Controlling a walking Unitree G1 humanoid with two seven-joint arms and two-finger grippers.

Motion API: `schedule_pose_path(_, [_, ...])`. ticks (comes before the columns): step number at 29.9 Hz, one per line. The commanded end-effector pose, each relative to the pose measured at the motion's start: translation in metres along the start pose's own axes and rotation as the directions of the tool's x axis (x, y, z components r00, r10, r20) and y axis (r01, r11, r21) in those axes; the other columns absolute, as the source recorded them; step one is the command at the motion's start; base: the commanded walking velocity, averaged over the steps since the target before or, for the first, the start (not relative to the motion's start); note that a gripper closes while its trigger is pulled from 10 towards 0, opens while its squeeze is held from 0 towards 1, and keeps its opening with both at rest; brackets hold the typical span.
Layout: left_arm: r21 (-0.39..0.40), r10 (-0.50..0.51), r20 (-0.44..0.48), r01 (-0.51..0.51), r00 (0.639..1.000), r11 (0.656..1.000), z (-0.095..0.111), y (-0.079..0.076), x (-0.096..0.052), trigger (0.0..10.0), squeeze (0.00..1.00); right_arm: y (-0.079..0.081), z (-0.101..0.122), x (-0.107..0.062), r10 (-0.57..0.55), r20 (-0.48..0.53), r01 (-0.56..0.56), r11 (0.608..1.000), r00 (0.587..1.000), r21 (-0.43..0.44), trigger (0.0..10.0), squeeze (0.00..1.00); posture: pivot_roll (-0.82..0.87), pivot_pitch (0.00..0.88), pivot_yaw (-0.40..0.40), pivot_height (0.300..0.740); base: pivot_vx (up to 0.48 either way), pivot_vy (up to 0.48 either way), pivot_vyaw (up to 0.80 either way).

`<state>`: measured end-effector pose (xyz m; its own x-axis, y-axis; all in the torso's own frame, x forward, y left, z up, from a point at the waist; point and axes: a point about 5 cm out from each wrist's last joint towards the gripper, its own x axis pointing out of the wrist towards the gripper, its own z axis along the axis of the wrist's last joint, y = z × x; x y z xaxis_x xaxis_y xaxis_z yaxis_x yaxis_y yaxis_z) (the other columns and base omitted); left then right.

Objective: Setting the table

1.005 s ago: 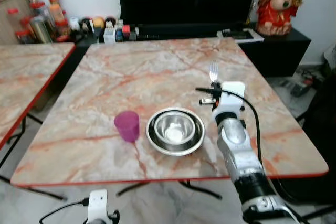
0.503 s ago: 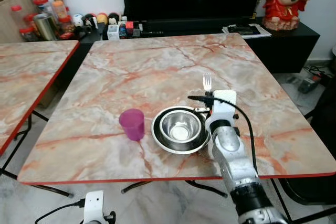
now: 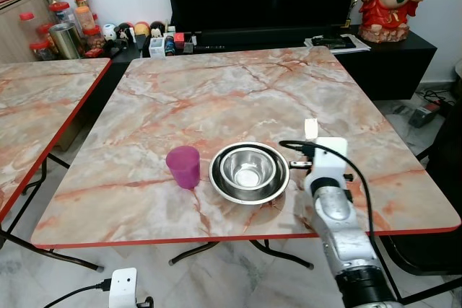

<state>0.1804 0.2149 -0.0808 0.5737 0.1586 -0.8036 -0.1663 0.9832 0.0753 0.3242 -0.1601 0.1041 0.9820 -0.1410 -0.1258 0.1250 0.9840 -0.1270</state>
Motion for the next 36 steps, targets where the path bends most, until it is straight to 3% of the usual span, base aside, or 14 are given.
schedule_pose_path(1, [0.02, 0.001, 0.005, -0.001, 1.0, 1.0, 0.002, 0.005, 0.0, 10.0, 0.0, 0.001, 0.001, -0.001, 0.002, -0.001, -0.002, 1.0, 1.0, 0.0, 10.0, 0.0, -0.05, 0.0, 0.08, 0.74, 0.0, 0.0, 0.0])
schedule_pose_path(8, [0.035, -0.009, 0.005, 0.009, 1.0, 0.999, 0.003, 0.002, 0.0, 10.0, 0.0, 0.009, -0.01, 0.004, 0.099, -0.046, -0.098, 0.995, 0.994, 0.014, 10.0, 0.0, -0.04, 0.0, 0.075, 0.74, 0.0, 0.0, 0.0])
schedule_pose_path(36, [0.046, -0.025, -0.003, 0.025, 1.0, 0.999, 0.004, 0.001, 0.001, 10.0, 0.0, 0.006, -0.035, 0.015, 0.125, -0.136, -0.129, 0.991, 0.983, -0.021, 10.0, 0.0, -0.05, 0.0, 0.088, 0.74, 0.0, 0.0, 0.0])
